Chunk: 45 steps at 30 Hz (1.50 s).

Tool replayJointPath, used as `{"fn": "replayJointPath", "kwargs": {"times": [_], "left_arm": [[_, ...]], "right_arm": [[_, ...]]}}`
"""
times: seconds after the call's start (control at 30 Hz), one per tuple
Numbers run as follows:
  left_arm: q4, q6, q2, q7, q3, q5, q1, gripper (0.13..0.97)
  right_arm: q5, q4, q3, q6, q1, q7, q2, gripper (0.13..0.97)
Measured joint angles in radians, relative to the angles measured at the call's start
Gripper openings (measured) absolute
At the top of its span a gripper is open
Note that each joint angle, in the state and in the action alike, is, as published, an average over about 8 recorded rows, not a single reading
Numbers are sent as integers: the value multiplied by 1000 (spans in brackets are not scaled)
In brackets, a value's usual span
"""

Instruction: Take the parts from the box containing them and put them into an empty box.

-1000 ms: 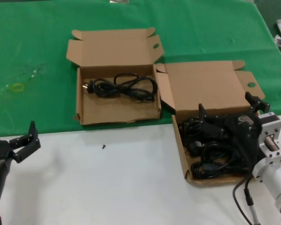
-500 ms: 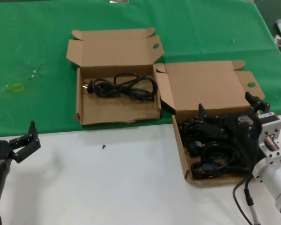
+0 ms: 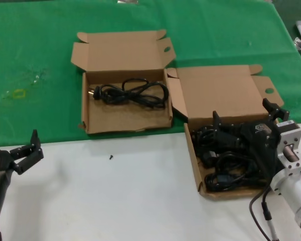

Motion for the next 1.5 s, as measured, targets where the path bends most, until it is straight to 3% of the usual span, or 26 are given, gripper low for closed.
{"fn": "replayJointPath", "kwargs": {"times": [1.5], "left_arm": [[0, 0, 0, 0, 0, 0, 0, 966]], "right_arm": [[0, 0, 0, 0, 0, 0, 0, 966]]}}
